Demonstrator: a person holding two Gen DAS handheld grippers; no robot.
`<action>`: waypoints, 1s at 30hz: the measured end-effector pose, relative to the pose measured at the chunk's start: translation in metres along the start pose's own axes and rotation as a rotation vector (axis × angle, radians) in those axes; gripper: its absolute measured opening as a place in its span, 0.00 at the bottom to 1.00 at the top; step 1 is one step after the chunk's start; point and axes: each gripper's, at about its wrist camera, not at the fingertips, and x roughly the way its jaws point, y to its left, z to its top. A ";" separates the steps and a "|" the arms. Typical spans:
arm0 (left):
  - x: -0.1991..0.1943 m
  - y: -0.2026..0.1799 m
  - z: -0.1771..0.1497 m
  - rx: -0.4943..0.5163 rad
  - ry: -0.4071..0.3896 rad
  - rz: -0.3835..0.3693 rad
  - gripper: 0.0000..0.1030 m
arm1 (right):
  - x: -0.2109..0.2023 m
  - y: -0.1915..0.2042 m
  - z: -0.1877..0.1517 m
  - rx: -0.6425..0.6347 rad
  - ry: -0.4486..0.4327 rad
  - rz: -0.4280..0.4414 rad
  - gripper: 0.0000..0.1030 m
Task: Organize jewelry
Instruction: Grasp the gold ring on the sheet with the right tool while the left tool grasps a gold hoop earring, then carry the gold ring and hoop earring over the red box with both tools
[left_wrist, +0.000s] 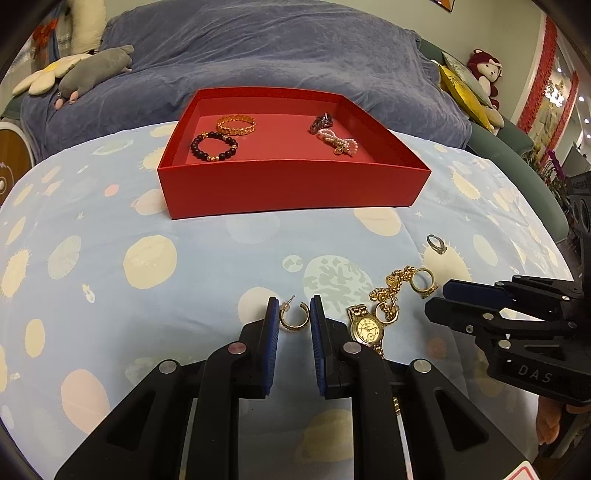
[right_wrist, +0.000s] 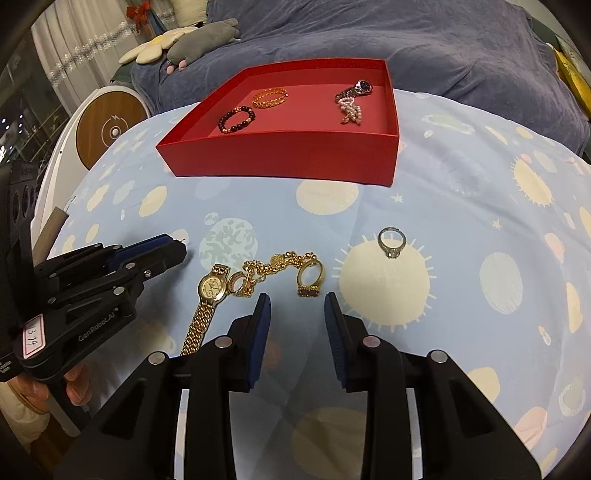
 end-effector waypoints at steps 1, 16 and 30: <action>-0.001 0.001 0.000 -0.003 0.002 -0.004 0.14 | 0.003 -0.001 0.002 0.003 -0.001 -0.004 0.29; -0.006 0.008 0.003 -0.021 -0.003 -0.020 0.14 | 0.006 -0.009 0.007 0.025 -0.008 -0.011 0.12; -0.059 0.025 0.053 -0.065 -0.127 -0.073 0.14 | -0.079 -0.035 0.059 0.079 -0.233 0.034 0.12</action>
